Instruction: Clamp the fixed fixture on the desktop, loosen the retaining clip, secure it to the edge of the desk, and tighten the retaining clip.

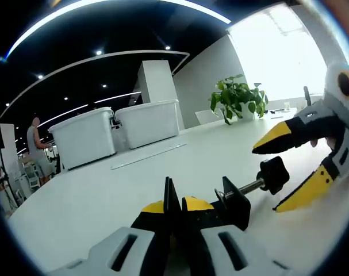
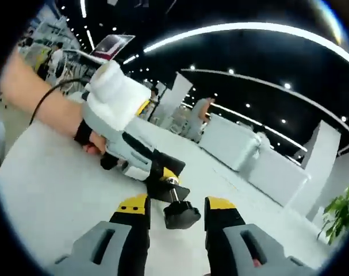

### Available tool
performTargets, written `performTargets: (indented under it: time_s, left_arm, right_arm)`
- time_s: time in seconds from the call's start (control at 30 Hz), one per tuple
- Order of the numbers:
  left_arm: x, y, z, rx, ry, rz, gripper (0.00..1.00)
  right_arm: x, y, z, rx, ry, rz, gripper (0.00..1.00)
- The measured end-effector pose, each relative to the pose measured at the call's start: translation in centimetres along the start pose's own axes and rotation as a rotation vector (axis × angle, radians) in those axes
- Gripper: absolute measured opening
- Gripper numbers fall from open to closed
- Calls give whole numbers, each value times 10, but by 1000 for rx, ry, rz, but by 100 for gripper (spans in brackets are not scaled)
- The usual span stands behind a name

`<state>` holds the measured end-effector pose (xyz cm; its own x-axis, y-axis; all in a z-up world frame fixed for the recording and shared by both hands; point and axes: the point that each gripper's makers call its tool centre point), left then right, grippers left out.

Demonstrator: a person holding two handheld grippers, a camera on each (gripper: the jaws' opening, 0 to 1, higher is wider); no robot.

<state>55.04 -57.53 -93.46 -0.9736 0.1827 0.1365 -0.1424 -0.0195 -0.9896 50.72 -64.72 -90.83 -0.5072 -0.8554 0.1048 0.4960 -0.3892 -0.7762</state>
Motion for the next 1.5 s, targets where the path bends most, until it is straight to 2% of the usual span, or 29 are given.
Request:
performTargets:
  time_s: [0.03,0.07,0.1,0.13,0.17,0.33,0.4,0.57,0.63,0.77,0.83,1.03,1.17,1.23,1.3,1.5]
  left_arm:
    - [0,0,0,0,0,0,7]
    - [0,0,0,-1,0,0,7]
    - [0,0,0,-1,0,0,7]
    - [0,0,0,-1,0,0,7]
    - [0,0,0,-1,1,0,7]
    - [0,0,0,-1,1,1,7]
    - [0,0,0,-1,0,1,7]
    - [0,0,0,13,-2,-2,7]
    - [0,0,2,2,8,1,7]
    - [0,0,2,-1,10,2,7]
    - [0,-1,2,-2,10,2,7]
    - [0,-1,2,-2,6,3,7]
    - [0,-1,1,-1,1,2,7]
    - [0,-1,0,0,0,2,7]
    - [0,-1,1,0,0,2,7]
    - [0,0,0,4,-1,1,7]
  right_arm:
    - [1,-1,2,-73,-1,15,37]
    - [4,-3,8,-255,-1,48,37]
    - [4,-3,9,-289,-4,55,36]
    - [5,-3,14,-391,-4,76,34]
    - [6,2,20,-546,-2,89,32]
    - [8,15,27,-787,5,84,25]
    - [6,17,25,-785,1,65,25]
    - [2,16,10,-700,-36,26,23]
    - [0,19,7,-692,-44,7,22]
    - [1,19,7,-691,-42,8,21]
    - [1,18,6,-664,-39,8,21]
    - [0,13,5,-433,-2,2,21]
    - [-1,7,3,-139,25,-11,21]
    - [-1,6,0,-97,32,-16,21]
    - [-2,7,1,-95,32,-18,21]
    - [-2,2,-4,240,56,-46,21]
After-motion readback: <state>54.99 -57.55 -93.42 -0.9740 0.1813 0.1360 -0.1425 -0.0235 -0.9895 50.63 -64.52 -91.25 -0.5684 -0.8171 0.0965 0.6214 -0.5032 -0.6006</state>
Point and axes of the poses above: the point that each gripper's makers call its tool centre point, and the gripper's own axes: x roughly backward along the fingers, z roughly to its right, y roughly out of its underside, and after that the axes turned 15 degrees about x, right-handed
